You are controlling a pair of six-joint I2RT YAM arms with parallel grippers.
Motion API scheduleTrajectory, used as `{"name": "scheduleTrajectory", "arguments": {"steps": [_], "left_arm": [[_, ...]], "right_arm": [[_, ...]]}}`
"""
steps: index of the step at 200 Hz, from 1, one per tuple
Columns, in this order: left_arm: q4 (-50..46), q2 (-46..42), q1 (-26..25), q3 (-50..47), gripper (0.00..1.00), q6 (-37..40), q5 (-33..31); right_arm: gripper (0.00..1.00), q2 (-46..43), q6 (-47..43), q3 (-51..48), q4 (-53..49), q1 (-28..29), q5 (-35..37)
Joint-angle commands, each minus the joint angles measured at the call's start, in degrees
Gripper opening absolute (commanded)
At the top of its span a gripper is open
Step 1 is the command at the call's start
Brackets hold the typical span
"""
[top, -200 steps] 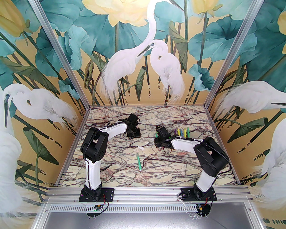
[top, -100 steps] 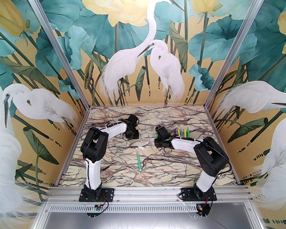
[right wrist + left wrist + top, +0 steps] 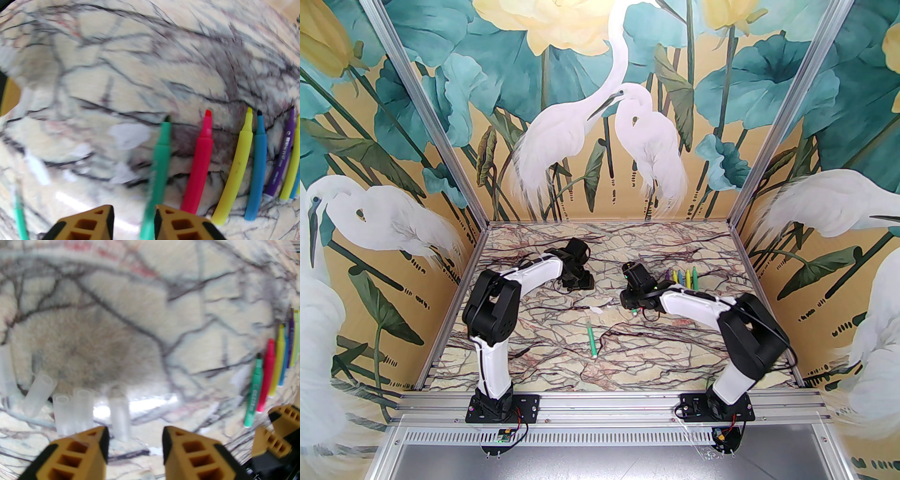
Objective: Open the pen caps
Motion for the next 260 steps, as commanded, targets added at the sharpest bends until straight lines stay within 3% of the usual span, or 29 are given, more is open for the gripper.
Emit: {"name": "scheduleTrajectory", "arguments": {"steps": [1, 35, 79, 131, 185, 260], "left_arm": [[1.7, -4.9, 0.3, -1.8, 0.52, 0.6, 0.0], [7.6, -12.8, 2.6, -9.6, 0.66, 0.5, 0.9], [15.0, -24.0, 8.1, -20.3, 0.77, 1.2, 2.2], [16.9, -33.5, 10.6, -27.1, 0.87, 3.3, -1.9], [18.6, -38.4, 14.1, -32.6, 0.89, 3.2, -3.1], [20.4, -37.6, 14.3, -32.6, 0.89, 3.7, -3.6]], "right_arm": [[0.39, -3.3, -1.0, 0.8, -2.6, 1.9, 1.1], [0.41, -3.0, -0.7, 3.8, -6.7, 6.1, -0.2], [0.45, 0.6, 1.2, 5.7, -8.4, 10.9, -3.0], [0.46, 8.7, 2.2, 10.9, -8.9, 15.0, -4.2], [0.48, 14.6, 5.7, 17.1, -13.7, 16.6, -3.8], [0.48, 17.0, 8.5, 21.0, -21.0, 21.2, -2.5]]}}
